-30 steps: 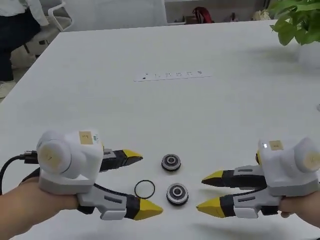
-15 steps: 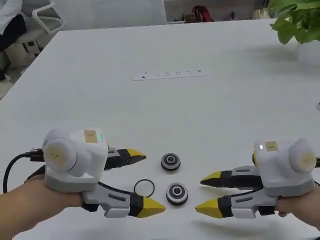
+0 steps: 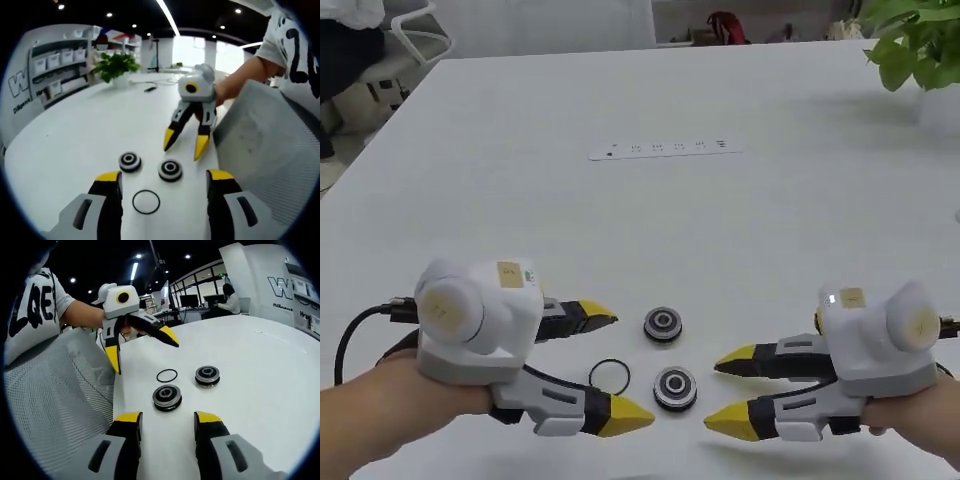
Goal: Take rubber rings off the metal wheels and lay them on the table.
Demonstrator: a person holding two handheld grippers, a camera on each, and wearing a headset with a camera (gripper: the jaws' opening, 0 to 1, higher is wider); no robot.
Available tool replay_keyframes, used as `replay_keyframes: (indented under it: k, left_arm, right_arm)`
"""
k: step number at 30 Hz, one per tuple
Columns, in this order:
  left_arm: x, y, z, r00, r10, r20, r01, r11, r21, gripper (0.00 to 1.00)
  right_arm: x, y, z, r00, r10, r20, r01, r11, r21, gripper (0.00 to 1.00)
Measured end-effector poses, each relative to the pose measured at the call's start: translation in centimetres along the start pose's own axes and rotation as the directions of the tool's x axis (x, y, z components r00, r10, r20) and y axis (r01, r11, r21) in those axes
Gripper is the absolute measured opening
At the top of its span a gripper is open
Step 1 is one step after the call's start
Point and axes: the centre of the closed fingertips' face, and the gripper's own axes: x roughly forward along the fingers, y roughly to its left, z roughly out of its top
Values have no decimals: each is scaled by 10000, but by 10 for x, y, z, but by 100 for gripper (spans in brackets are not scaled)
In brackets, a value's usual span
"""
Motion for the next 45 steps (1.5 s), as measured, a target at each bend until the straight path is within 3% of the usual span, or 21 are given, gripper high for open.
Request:
replay_keyframes:
  k: [45]
  left_arm:
    - [21,-13,-1,9981,-560,-261,565,9983,161,60]
  right_arm:
    - [6,3,-4,10000,-29,-11,29,9998,-173,42]
